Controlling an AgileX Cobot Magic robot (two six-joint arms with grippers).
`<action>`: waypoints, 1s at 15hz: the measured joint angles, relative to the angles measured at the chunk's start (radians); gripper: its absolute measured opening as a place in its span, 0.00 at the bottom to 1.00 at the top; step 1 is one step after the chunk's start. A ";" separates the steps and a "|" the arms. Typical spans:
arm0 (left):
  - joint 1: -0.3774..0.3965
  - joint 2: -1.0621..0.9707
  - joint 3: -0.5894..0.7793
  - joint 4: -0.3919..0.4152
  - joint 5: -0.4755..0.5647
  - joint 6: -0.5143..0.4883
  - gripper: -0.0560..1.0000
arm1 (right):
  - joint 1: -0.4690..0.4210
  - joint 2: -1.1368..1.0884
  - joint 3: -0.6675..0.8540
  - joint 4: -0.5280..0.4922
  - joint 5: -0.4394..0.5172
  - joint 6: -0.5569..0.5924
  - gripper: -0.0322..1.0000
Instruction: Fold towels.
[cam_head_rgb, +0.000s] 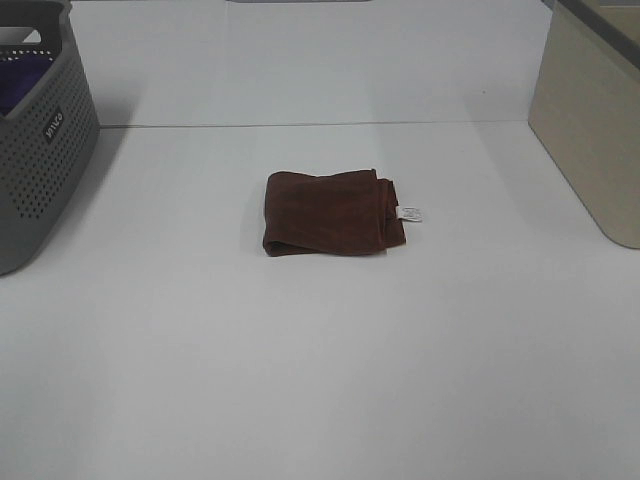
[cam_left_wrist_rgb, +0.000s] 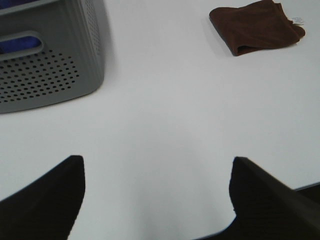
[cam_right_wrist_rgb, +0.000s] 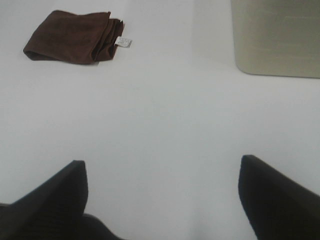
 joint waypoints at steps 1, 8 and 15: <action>0.000 -0.028 0.000 0.000 0.001 0.000 0.77 | -0.003 -0.033 0.001 0.000 0.000 0.000 0.79; 0.000 -0.078 0.000 0.001 0.000 0.000 0.77 | -0.006 -0.052 0.005 0.003 0.000 0.000 0.79; 0.000 -0.079 0.000 0.001 0.000 0.000 0.77 | -0.006 -0.052 0.005 0.003 0.000 0.000 0.79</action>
